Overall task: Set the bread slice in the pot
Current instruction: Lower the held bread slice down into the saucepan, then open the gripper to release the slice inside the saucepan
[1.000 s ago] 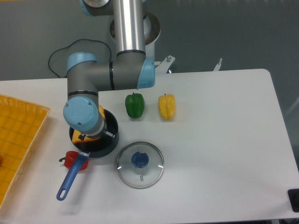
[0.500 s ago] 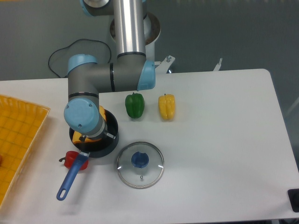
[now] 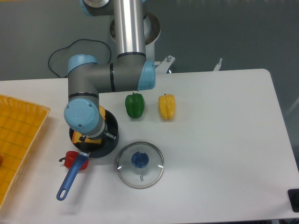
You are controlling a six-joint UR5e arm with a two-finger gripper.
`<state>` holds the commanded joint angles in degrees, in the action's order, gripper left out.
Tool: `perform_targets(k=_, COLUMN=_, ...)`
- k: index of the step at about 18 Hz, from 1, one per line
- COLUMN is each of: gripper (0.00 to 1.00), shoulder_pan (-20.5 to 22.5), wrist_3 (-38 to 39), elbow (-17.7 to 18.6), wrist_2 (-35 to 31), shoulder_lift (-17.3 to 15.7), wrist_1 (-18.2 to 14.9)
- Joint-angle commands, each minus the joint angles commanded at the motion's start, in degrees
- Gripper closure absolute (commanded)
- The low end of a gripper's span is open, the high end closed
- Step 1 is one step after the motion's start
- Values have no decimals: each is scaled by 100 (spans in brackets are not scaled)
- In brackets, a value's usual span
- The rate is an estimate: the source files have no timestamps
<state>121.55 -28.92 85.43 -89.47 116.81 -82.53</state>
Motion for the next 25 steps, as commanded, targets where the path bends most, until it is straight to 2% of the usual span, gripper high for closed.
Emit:
perform_targets(k=5, gripper=55, shoulder_pan=-17, wrist_3=9, elbow=35, wrist_2=9, shoulder_lift=-26, wrist_1=-9)
perform_targets(k=9, gripper=54, shoulder_pan=-88, wrist_3=0, elbow=105, wrist_2=44, shoulder_lift=-193, wrist_1=-26)
perform_targets(k=12, gripper=54, shoulder_pan=17, wrist_3=0, elbow=-104, wrist_2=96, shoulder_lift=-272, wrist_1=-70)
perform_targets(k=15, gripper=50, shoulder_pan=70, wrist_3=-9, elbow=-123, wrist_2=158, shoulder_lift=-430, wrist_1=-141)
perform_targets(k=20, gripper=21, shoulder_pan=88, wrist_3=-9, elbow=-79, wrist_2=115, shoulder_lift=-475, wrist_1=-141)
perform_targets(k=21, gripper=4, shoulder_pan=79, wrist_3=-9, elbow=-70, wrist_2=106, shoulder_lift=-466, wrist_1=-141)
perform_targets(k=22, gripper=0, shoulder_pan=79, wrist_3=0, elbow=-53, wrist_2=105, shoulder_lift=-466, wrist_1=-132)
perform_targets(k=25, gripper=0, shoulder_pan=70, wrist_3=-9, elbow=-26, wrist_2=97, shoulder_lift=-483, wrist_1=-132)
